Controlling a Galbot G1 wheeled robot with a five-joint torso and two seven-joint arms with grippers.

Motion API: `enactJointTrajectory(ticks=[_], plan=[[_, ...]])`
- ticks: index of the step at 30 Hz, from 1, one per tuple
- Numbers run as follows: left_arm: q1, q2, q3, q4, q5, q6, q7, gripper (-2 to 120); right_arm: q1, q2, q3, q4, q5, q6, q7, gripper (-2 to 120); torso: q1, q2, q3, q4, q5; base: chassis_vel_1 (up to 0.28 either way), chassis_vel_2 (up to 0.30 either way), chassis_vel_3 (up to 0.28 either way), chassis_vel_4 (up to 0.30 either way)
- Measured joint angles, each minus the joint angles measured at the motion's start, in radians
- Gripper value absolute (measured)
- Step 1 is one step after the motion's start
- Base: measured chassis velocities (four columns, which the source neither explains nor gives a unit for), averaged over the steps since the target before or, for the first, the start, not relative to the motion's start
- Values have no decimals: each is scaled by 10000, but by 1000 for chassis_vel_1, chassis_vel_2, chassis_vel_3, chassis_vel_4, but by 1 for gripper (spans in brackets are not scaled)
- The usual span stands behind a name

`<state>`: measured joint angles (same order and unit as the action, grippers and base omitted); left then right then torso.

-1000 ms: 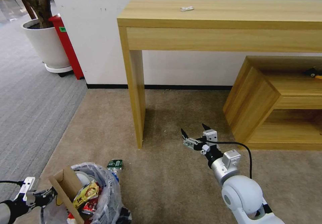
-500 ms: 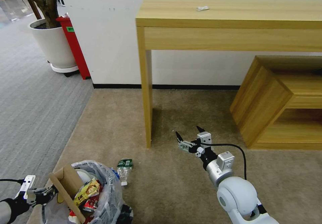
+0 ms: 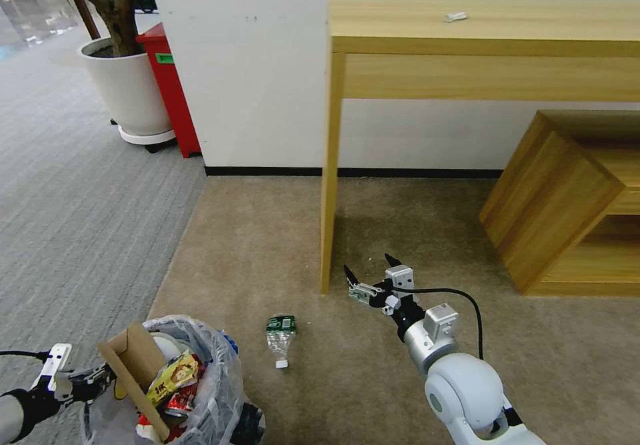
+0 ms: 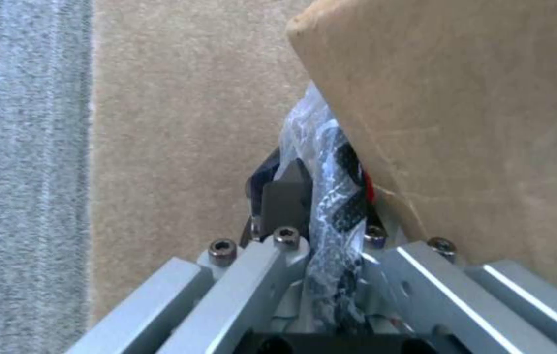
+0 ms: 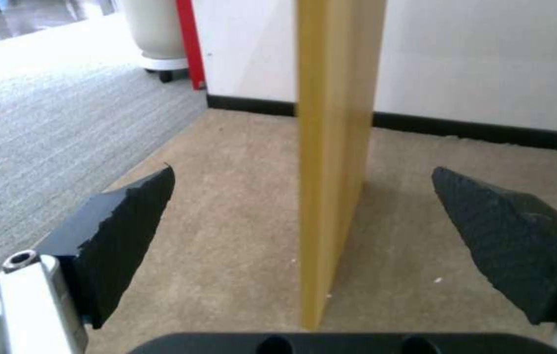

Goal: Pick up the trash bin and place the garbage on the floor into it.

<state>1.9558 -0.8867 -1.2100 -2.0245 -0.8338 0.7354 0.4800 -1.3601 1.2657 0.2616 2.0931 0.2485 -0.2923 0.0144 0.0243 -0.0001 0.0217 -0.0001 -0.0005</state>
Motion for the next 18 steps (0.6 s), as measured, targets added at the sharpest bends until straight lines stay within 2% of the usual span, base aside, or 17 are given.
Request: enactJointTrajectory(ticks=[7,13,18], plan=[[-73,9,76,29,0,-1,-19,0,28,14,-133,-133,-17,0,-35,100,0,0,0,1,-3,123,102,-112,-109],[-137,10,165,50,19,0,-31,0,186,21,-269,-473,105,-29,-21,100,0,0,0,0,1,27,24,-39,-21],[-167,7,233,75,45,0,-35,0,518,10,-550,-1290,662,-193,49,100,0,0,0,-1,1,0,0,0,0]])
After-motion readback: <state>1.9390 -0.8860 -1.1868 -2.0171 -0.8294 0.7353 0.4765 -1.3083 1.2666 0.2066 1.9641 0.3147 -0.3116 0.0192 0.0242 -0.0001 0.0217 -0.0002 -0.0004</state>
